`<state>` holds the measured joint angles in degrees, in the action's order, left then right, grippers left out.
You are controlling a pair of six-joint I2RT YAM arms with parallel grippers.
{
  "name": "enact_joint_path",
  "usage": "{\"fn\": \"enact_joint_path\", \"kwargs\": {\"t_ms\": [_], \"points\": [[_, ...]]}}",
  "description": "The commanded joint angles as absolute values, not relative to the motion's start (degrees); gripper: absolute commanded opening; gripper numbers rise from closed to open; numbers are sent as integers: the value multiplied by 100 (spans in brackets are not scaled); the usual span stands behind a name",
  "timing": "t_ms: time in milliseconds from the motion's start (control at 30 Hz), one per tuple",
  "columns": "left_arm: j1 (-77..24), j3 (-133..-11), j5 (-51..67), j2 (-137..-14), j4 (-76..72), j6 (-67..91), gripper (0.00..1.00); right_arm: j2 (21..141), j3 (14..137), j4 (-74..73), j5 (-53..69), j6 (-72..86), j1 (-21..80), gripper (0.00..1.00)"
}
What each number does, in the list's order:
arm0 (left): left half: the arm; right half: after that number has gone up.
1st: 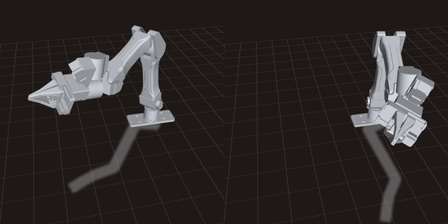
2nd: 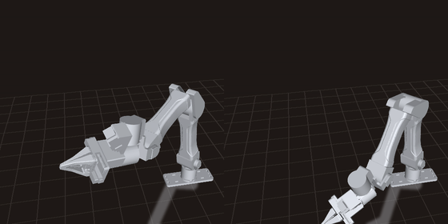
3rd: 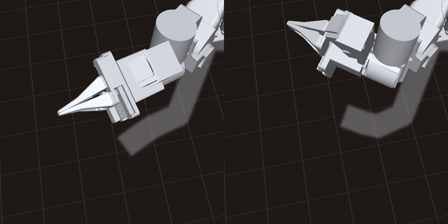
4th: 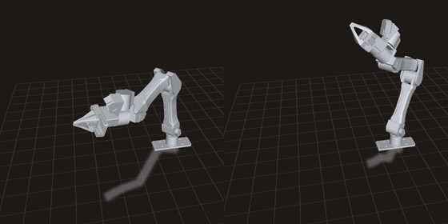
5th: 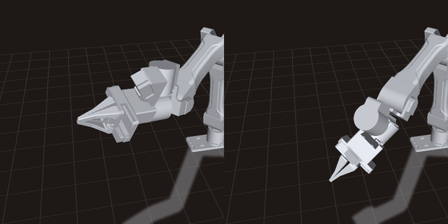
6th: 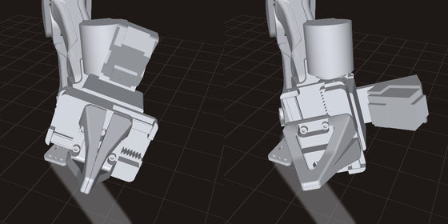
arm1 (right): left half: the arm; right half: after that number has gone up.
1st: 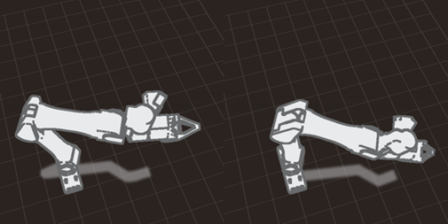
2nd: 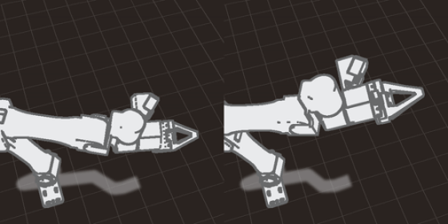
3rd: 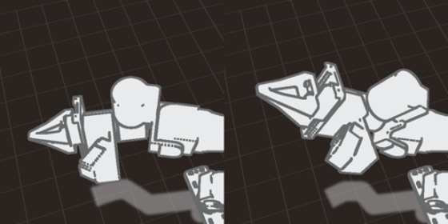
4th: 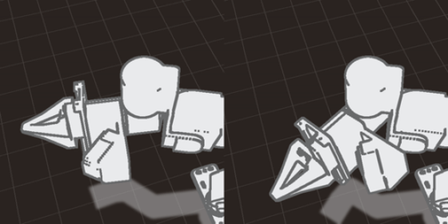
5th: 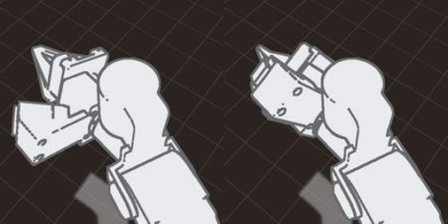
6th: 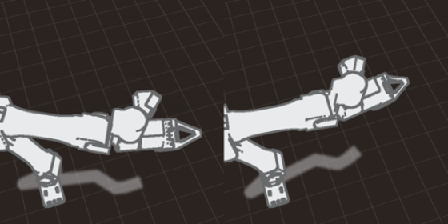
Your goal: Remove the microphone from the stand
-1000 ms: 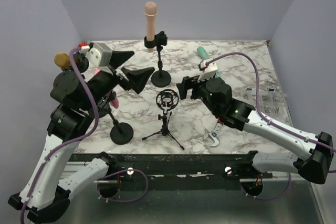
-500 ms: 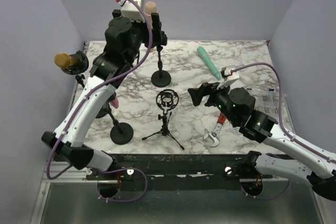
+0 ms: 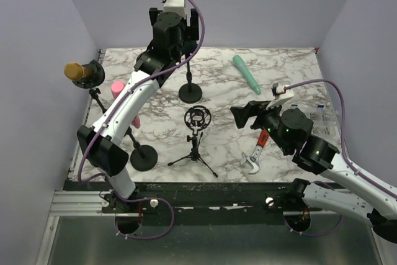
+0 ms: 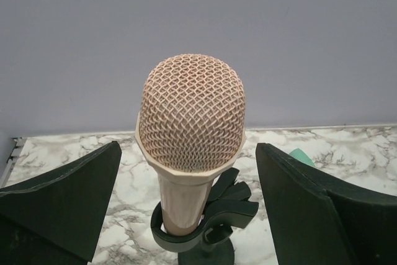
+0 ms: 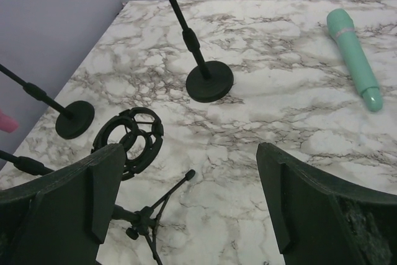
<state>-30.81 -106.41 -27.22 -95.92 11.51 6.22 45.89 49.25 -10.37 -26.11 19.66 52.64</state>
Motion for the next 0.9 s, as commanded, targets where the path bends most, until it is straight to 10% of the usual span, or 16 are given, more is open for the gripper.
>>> {"fn": "enact_joint_path", "kwargs": {"t_ms": [0,233,367,867], "points": [[-3024,-10717,-2734,-9716,637,392,85,4518,4844,-1296,-2816,1977,5259,96],[-2955,-10328,-2096,-9502,565,282,41,5068,5035,-1180,-2463,1826,5256,96],[-2944,-10061,-1770,-9211,665,237,0,5816,5540,-1158,-2230,1625,5241,96],[-2927,-8875,-585,-7765,1320,57,0,7804,7280,-548,162,1096,4423,92]]}}
